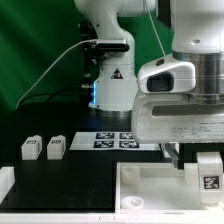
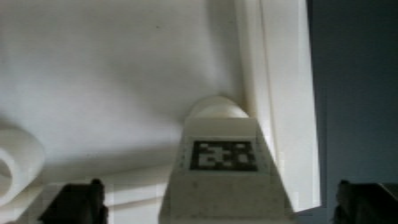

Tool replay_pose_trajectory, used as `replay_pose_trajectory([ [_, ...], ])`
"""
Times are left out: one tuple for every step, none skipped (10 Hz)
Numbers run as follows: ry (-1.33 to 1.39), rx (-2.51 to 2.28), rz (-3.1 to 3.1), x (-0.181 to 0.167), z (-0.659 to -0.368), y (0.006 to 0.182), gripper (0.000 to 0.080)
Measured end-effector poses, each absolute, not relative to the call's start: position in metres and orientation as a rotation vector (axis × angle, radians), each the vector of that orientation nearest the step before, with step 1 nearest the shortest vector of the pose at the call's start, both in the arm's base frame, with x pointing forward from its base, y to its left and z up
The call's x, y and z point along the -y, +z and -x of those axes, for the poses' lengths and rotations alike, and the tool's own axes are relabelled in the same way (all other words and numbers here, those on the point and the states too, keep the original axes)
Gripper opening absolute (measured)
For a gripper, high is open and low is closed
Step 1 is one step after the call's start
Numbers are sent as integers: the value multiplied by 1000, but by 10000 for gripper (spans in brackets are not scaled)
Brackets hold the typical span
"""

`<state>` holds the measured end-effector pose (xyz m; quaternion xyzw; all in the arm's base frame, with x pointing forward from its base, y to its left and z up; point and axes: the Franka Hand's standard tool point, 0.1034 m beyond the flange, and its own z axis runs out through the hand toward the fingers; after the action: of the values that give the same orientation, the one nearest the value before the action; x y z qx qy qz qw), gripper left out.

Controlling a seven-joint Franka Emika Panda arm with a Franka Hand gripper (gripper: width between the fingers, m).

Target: Assemble one leg

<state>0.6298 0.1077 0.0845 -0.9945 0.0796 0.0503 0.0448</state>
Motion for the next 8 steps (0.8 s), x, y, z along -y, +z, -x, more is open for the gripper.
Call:
replay_pose_trajectory([
  [153, -248, 3038, -107, -630, 84, 559],
  [157, -322, 3034, -107, -630, 84, 424],
  [158, -356, 3031, -107, -630, 84, 424],
  [162, -457, 3020, -107, -630, 85, 291],
  [170, -657, 2989, -107, -630, 85, 291],
  [176, -802, 2959, -107, -630, 84, 291],
  [170, -944, 2919, -108, -631, 84, 291],
  [112, -1203, 2811, -109, -632, 83, 291],
])
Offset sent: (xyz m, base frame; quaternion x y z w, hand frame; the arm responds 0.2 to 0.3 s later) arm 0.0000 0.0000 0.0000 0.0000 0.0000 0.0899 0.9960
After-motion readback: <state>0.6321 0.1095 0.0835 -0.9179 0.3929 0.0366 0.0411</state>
